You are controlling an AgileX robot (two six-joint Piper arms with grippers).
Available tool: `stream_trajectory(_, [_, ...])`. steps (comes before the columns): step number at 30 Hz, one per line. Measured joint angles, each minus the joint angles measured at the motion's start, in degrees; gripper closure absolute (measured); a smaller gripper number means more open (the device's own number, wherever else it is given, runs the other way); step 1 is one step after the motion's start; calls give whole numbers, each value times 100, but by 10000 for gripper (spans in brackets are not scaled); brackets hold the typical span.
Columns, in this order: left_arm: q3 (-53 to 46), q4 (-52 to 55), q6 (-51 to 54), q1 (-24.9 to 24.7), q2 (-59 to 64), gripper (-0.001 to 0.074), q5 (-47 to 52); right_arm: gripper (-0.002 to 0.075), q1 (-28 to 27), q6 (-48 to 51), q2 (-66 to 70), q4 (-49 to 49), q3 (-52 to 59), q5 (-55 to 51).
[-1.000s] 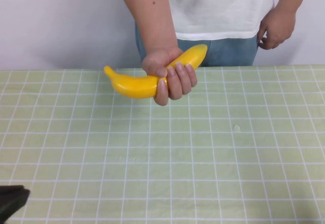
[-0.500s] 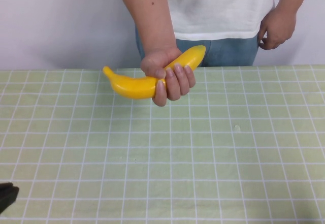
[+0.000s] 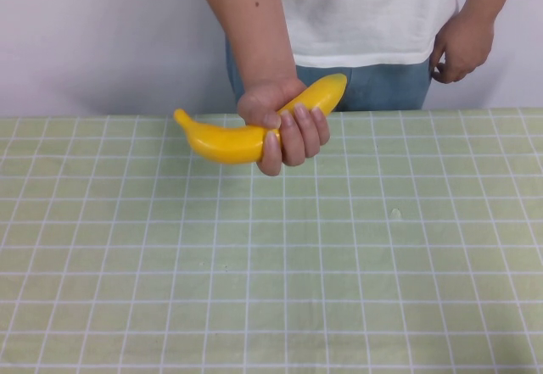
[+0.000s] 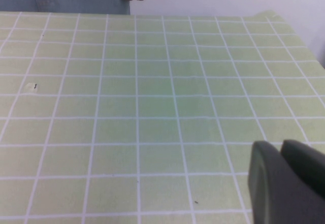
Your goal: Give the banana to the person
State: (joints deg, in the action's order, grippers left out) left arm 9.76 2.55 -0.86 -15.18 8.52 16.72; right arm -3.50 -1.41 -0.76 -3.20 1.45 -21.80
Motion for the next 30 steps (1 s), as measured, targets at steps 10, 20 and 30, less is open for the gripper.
stream_trajectory(10, [-1108, -182, 199, 368, -918, 738, -185, 733, 0, 0, 0, 0, 0, 0])
stream_trajectory(20, [-1120, -255, 199, 368, -921, 738, 359, 733, 0, 0, 0, 0, 0, 0])
stream_trajectory(30, [-1120, -255, 199, 368, -921, 738, 385, 733, 0, 0, 0, 0, 0, 0])
